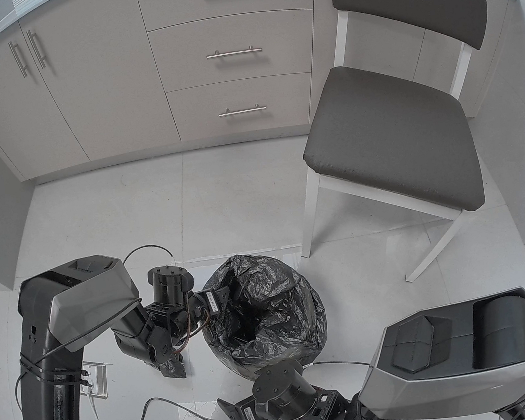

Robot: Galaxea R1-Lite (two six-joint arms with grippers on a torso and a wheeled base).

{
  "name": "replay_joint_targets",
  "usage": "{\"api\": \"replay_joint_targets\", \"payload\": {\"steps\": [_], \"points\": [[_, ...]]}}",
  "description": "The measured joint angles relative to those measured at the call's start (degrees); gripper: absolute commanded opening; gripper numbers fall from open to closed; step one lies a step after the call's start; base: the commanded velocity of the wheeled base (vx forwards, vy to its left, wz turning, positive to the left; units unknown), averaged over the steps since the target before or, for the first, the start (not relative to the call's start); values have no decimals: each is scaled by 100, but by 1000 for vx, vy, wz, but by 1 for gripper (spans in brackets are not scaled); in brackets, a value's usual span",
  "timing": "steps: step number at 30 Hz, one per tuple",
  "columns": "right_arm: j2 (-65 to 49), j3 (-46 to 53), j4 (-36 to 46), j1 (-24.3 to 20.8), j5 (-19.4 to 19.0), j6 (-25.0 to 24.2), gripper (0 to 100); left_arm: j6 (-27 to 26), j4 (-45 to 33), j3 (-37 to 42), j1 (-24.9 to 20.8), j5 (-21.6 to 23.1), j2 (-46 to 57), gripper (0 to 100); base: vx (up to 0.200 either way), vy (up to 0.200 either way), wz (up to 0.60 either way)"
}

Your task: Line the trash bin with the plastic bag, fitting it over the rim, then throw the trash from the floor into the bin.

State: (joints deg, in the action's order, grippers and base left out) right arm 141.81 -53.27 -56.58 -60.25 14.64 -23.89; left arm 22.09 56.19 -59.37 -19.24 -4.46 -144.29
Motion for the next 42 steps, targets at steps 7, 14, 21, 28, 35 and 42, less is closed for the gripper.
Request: {"api": "replay_joint_targets", "payload": {"steps": [7, 14, 21, 28, 35, 42], "points": [[-278, -102, 39, 562, 402, 191, 100, -1, -9, -24, 6, -27, -9, 100, 0, 0, 0], [-560, -256, 102, 1452, 719, 490, 100, -17, -18, -85, 11, -44, -37, 100, 0, 0, 0], [-249, -872, 129, 2026, 769, 606, 100, -156, -130, -300, 17, -44, -150, 100, 0, 0, 0], [312, -1323, 182, 2086, 755, 786, 100, -241, -400, -463, 55, -27, -251, 100, 0, 0, 0], [623, -1436, 180, 2119, 766, 844, 100, -268, -859, -667, 66, -38, -279, 100, 0, 0, 0], [800, -1869, 446, 2332, 807, 835, 100, -277, -1191, -824, 59, -155, -254, 100, 0, 0, 0]]}}
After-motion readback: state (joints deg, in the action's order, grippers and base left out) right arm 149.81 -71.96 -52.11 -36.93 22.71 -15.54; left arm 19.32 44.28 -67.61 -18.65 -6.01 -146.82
